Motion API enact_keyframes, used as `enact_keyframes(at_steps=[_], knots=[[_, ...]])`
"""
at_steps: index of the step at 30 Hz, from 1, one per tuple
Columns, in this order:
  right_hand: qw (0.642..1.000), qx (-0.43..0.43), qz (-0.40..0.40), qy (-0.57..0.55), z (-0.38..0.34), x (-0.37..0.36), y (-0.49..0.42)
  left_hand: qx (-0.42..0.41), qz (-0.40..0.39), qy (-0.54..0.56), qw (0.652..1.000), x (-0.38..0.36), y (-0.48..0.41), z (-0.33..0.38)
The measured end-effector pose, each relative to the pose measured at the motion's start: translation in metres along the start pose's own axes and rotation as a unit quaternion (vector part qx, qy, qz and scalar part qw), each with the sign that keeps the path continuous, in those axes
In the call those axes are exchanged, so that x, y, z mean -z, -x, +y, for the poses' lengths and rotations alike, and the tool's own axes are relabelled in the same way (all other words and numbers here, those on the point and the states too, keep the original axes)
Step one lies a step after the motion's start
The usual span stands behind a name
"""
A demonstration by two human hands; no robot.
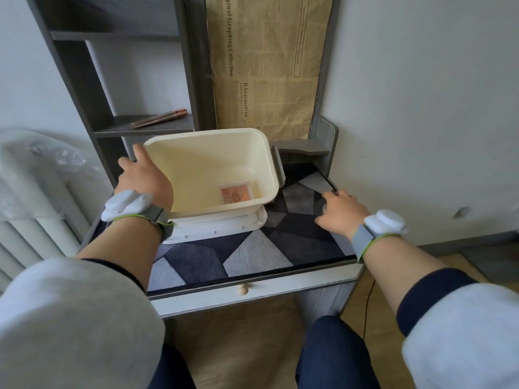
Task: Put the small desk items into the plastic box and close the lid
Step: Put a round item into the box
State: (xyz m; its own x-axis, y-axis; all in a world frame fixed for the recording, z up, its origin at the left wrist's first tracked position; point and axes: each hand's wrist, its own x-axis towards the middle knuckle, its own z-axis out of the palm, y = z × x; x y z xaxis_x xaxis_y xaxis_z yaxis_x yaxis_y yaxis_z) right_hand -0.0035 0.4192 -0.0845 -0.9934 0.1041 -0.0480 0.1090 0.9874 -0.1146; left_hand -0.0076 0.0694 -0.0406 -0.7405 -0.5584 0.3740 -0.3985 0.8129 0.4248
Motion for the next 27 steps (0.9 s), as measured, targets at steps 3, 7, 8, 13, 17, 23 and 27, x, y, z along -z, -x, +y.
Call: enact_keyframes(at_steps=[3, 7, 8, 13, 17, 23, 27], knots=[[0.999, -0.009, -0.027, -0.019, 0.003, -0.002, -0.001, 0.007, -0.006, -0.004, 1.0, 0.001, 0.001, 0.0], [0.999, -0.009, -0.023, -0.026, 0.002, -0.002, -0.002, 0.006, -0.006, -0.003, 1.0, 0.002, 0.002, 0.003], [0.999, -0.009, -0.019, -0.025, 0.001, -0.002, -0.003, 0.006, -0.005, -0.004, 1.0, 0.002, 0.002, 0.003], [1.0, -0.007, 0.023, -0.018, -0.004, 0.001, -0.002, 0.007, -0.004, -0.007, 1.0, 0.002, 0.003, 0.002], [0.994, 0.002, 0.097, -0.045, -0.016, 0.015, -0.002, 0.003, -0.003, -0.006, 1.0, 0.002, 0.003, 0.002], [0.954, 0.059, 0.257, -0.14, -0.053, 0.057, 0.0, 0.0, 0.003, -0.007, 1.0, 0.001, 0.004, 0.001], [0.921, 0.129, 0.312, -0.197, -0.088, 0.078, 0.007, 0.011, -0.009, -0.003, 1.0, 0.001, 0.002, 0.002]])
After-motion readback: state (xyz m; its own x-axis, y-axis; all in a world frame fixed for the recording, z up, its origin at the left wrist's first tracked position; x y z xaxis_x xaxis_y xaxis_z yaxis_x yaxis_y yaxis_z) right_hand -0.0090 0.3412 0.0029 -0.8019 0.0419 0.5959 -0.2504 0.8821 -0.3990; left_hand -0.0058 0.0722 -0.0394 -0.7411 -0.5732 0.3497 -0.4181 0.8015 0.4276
